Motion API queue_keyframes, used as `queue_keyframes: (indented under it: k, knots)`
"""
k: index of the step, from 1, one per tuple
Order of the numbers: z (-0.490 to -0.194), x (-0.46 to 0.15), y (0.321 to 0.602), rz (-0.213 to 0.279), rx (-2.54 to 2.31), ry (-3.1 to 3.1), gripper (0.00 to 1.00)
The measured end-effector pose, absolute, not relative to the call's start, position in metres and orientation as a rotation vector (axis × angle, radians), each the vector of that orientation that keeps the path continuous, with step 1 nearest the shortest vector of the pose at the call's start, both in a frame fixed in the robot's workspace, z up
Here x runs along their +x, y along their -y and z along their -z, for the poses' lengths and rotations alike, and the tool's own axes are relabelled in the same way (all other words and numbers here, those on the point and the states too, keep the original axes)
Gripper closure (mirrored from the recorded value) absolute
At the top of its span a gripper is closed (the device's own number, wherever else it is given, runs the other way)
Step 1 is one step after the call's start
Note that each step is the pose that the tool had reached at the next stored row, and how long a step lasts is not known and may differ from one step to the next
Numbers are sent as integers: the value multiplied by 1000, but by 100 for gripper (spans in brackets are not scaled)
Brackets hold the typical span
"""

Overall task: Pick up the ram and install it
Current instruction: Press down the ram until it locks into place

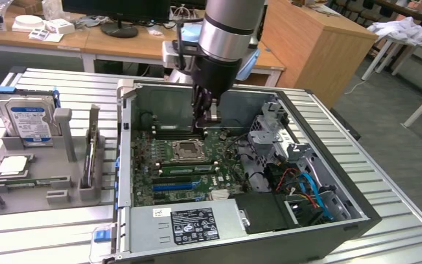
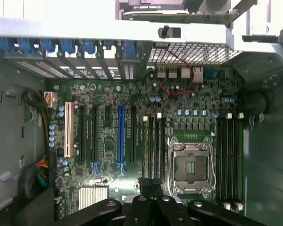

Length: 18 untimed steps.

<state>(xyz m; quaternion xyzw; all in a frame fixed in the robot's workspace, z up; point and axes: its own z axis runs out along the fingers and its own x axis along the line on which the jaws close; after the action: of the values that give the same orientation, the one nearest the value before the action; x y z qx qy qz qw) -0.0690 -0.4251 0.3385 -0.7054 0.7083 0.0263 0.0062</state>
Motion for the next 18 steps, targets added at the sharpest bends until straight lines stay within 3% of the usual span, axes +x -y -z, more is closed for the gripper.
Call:
queue_keyframes:
  k: [18]
  knots:
    - [-342, -56, 425, -82, -2208, -2217, 89]
